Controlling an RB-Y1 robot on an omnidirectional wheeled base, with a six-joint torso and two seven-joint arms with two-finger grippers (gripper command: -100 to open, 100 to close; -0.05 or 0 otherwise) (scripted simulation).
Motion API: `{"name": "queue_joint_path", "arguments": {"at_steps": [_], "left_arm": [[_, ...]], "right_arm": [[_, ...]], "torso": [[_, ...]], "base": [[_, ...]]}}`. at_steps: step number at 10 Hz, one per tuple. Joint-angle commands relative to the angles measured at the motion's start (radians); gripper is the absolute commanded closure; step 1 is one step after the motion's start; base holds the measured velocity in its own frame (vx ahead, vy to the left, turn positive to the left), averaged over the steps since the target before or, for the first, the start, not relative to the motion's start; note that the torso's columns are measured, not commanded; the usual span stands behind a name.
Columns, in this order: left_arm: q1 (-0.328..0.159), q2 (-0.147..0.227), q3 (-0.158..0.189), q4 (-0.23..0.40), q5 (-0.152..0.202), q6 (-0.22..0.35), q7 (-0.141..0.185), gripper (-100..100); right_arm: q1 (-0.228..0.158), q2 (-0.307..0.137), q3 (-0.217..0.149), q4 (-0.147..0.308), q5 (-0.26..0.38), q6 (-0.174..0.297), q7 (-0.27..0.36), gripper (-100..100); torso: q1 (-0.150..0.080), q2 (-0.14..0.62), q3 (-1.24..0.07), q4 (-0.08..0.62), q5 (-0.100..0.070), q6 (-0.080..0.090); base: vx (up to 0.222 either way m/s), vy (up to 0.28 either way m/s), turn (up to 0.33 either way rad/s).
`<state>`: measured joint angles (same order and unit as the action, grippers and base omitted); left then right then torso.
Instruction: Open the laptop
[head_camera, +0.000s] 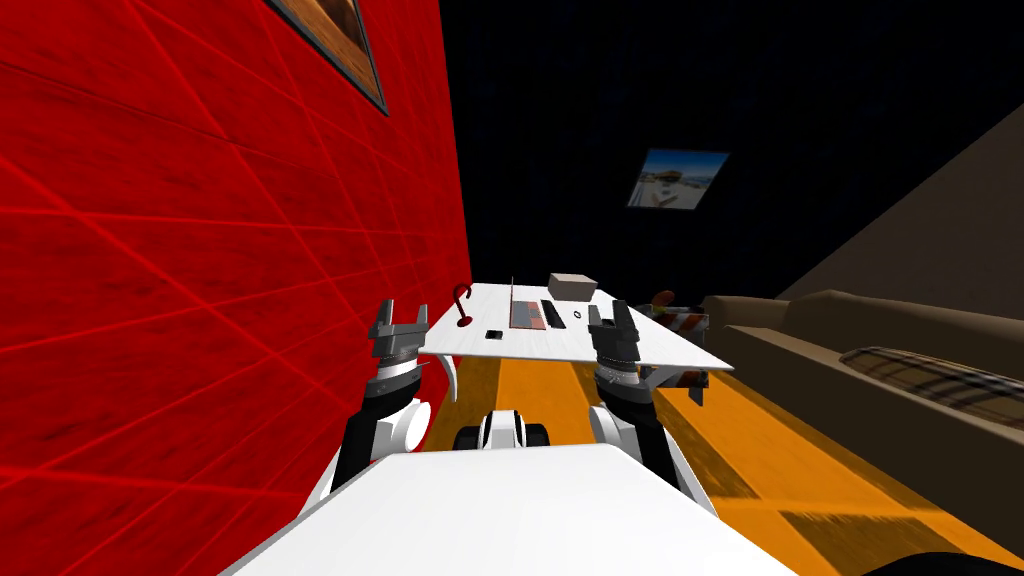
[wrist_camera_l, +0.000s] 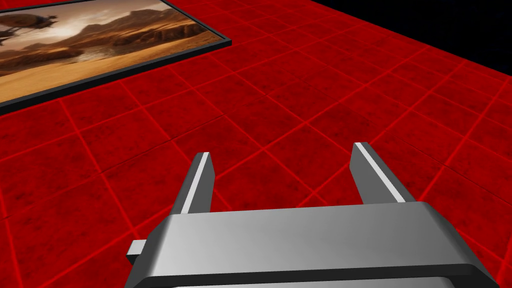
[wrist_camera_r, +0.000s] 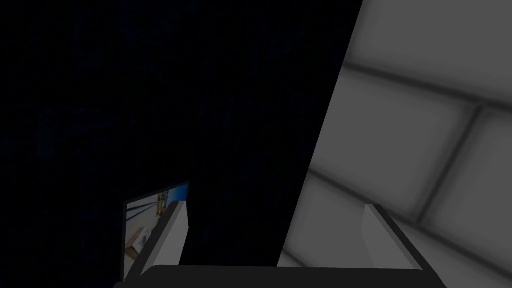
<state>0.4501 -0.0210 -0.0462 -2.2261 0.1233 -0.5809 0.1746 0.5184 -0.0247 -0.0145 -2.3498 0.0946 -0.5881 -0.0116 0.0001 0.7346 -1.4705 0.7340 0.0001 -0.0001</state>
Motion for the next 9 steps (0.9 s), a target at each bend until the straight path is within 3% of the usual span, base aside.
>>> {"name": "queue_joint_path", "arguments": {"at_steps": [1, 3, 9], "left_arm": [[0.000, 0.000, 0.000, 0.000, 0.000, 0.000, 0.000, 0], [0.000, 0.000, 0.000, 0.000, 0.000, 0.000, 0.000, 0], [0.000, 0.000, 0.000, 0.000, 0.000, 0.000, 0.000, 0]], "right_arm": [[-0.002, -0.076, -0.006, 0.022, -0.030, -0.010, -0.058, -100], [-0.007, -0.113, -0.015, 0.046, -0.066, -0.019, -0.116, -100], [-0.016, -0.142, -0.033, 0.088, -0.134, -0.039, -0.248, -100]], "torso": [[0.000, 0.002, -0.005, 0.003, 0.000, 0.000], [0.000, 0.003, -0.006, 0.004, 0.000, 0.000], [0.000, 0.003, -0.005, 0.004, 0.000, 0.000]], "base": [[-0.003, 0.007, 0.140], [-0.001, 0.009, 0.155], [-0.001, 0.007, 0.118]]}}
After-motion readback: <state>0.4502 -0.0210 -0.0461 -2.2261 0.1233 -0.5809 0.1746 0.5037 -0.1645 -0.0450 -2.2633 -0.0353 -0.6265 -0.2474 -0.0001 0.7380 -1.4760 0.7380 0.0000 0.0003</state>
